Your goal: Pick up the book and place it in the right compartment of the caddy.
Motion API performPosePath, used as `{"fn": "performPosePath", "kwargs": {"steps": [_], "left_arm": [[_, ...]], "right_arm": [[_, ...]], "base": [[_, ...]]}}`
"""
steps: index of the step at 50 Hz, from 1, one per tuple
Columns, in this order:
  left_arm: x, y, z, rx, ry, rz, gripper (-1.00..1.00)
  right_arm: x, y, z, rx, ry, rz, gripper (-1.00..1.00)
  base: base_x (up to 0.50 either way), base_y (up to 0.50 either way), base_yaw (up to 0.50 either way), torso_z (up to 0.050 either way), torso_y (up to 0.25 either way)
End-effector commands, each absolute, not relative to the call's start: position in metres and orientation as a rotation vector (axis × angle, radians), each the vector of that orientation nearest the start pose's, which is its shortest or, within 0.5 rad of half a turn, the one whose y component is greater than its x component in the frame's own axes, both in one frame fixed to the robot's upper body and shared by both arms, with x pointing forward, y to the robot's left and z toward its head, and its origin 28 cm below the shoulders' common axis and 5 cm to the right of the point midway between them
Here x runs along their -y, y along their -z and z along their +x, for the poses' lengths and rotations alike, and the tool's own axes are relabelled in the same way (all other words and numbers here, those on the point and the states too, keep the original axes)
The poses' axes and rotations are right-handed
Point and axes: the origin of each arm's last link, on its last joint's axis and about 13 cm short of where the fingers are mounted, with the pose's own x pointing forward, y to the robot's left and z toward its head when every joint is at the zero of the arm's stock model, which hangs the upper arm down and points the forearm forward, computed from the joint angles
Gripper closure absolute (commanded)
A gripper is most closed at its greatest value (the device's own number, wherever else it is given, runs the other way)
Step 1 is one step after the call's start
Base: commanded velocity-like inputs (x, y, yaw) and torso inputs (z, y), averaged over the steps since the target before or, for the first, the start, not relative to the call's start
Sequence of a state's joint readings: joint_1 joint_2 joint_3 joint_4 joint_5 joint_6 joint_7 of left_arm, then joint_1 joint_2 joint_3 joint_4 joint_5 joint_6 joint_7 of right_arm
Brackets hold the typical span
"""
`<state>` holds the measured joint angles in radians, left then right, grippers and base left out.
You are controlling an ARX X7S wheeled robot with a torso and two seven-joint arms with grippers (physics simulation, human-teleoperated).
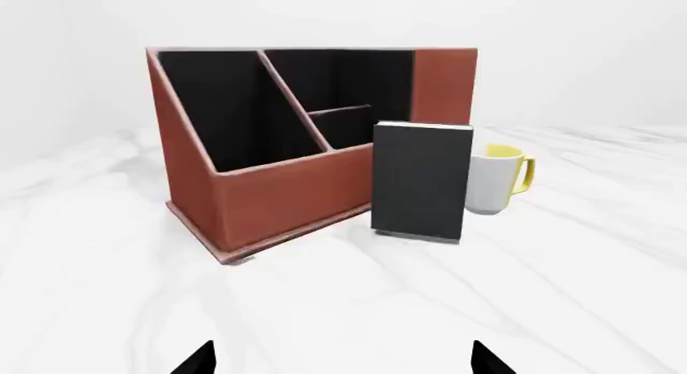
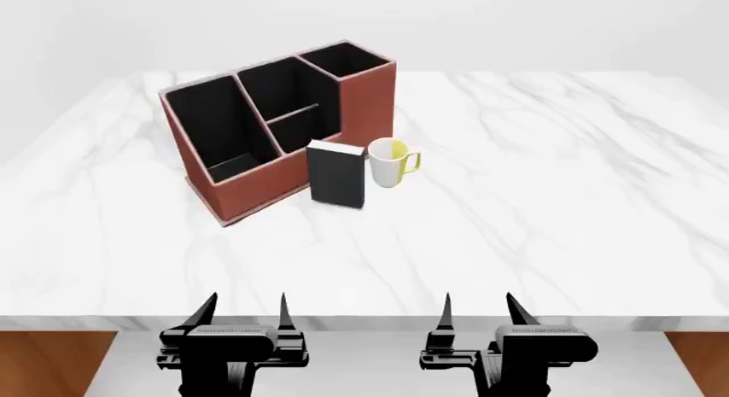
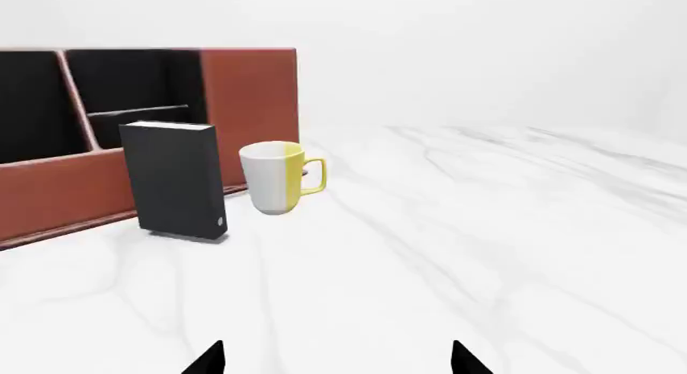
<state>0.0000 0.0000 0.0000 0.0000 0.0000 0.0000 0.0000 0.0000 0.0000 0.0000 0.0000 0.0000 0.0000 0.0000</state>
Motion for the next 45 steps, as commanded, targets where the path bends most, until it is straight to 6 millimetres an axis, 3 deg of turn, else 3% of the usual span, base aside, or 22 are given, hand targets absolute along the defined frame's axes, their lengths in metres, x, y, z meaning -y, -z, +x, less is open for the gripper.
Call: {"fn": "performPosePath", "kwargs": {"steps": [1, 7, 14, 23, 30, 34, 45], "left_arm": [[-0.205, -0.013, 0.210, -0.001, 0.001, -0.002, -1.00], [-0.208, -0.016, 0.212, -0.005, -0.009, -0.004, -1.00], [-0.211, -0.040, 0.207, 0.040, -0.040, 0.057, -1.00], [-0.214, -0.083, 0.189, 0.106, -0.053, 0.045, -1.00], [-0.216, -0.108, 0.175, 0.165, -0.060, 0.027, -1.00], [-0.217, -0.118, 0.171, 0.188, -0.065, 0.003, -1.00], [-0.218, -0.120, 0.169, 0.204, -0.070, 0.004, -1.00]], "right_arm": [[0.096, -0.012, 0.209, -0.009, 0.003, -0.026, -1.00], [0.096, -0.014, 0.212, -0.020, 0.007, -0.024, -1.00], [0.095, -0.037, 0.209, 0.009, -0.013, -0.057, -1.00], [0.093, -0.093, 0.196, 0.116, -0.037, -0.060, -1.00], [0.092, -0.124, 0.184, 0.172, -0.052, -0.033, -1.00], [0.091, -0.130, 0.182, 0.187, -0.067, -0.038, -1.00], [0.096, -0.134, 0.178, 0.228, -0.082, -0.005, -1.00]], "base": [[0.00, 0.00, 0.00, 0.000, 0.000], [0.00, 0.00, 0.00, 0.000, 0.000], [0.00, 0.00, 0.00, 0.000, 0.000], [0.00, 0.00, 0.00, 0.000, 0.000], [0.00, 0.00, 0.00, 0.000, 0.000], [0.00, 0.00, 0.00, 0.000, 0.000], [0.01, 0.00, 0.00, 0.000, 0.000]]}}
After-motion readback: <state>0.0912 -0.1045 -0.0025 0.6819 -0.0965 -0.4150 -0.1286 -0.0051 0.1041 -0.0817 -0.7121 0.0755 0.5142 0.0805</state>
